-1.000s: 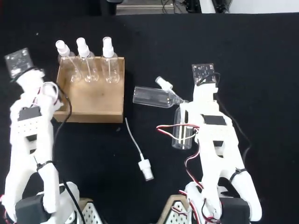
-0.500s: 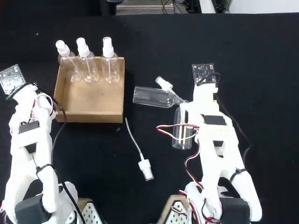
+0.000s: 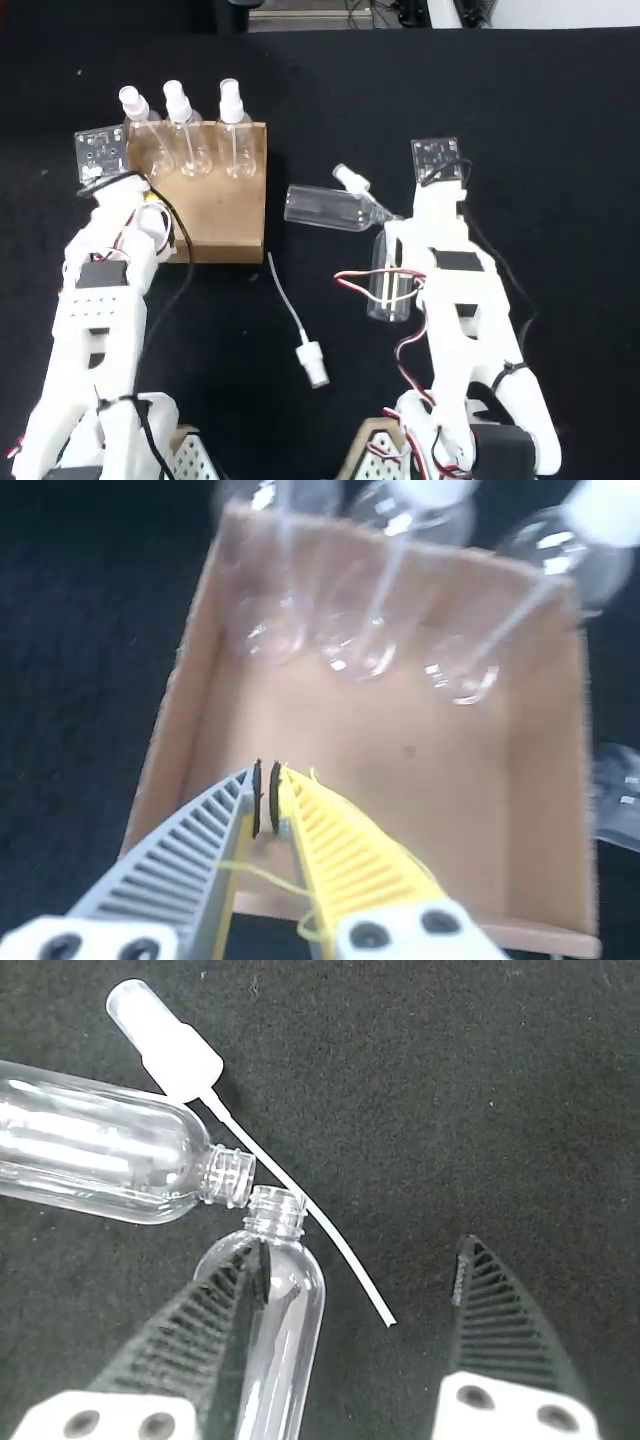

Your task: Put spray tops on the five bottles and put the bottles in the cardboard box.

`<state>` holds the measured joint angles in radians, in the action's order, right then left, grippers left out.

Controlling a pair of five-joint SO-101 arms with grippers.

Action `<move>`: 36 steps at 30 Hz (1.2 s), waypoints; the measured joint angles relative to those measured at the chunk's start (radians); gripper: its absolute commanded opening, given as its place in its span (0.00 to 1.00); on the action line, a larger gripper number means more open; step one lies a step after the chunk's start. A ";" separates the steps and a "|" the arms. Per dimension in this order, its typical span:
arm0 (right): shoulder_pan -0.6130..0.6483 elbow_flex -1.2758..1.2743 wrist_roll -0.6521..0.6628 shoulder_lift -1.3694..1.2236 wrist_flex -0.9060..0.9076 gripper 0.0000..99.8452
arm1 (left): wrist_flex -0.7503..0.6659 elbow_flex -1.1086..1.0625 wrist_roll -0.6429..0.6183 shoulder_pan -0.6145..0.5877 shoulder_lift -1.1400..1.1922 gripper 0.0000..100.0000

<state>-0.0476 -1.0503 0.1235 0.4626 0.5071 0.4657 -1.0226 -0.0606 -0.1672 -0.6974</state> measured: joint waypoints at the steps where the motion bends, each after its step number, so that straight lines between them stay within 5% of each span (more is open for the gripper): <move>1: 0.000 0.000 0.000 0.000 0.000 0.27 | 0.000 0.000 0.002 0.008 -0.017 0.04; 11: 0.000 0.000 0.000 0.000 0.000 0.27 | 0.025 -0.025 0.034 0.003 -0.081 0.04; 22: 0.011 0.011 -0.063 0.002 0.077 0.28 | 0.324 0.006 0.072 -0.029 -0.081 0.08; 26: 0.068 0.032 -0.094 0.002 0.118 0.28 | 0.331 0.006 0.048 -0.063 -0.081 0.19; 36: 0.141 0.129 -0.124 0.000 0.198 0.29 | 0.229 -0.087 0.048 -0.077 -0.091 0.15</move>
<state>0.0936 -0.9214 -0.0008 0.4626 0.7050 0.6943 -1.1101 -0.0130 -0.2440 -0.7879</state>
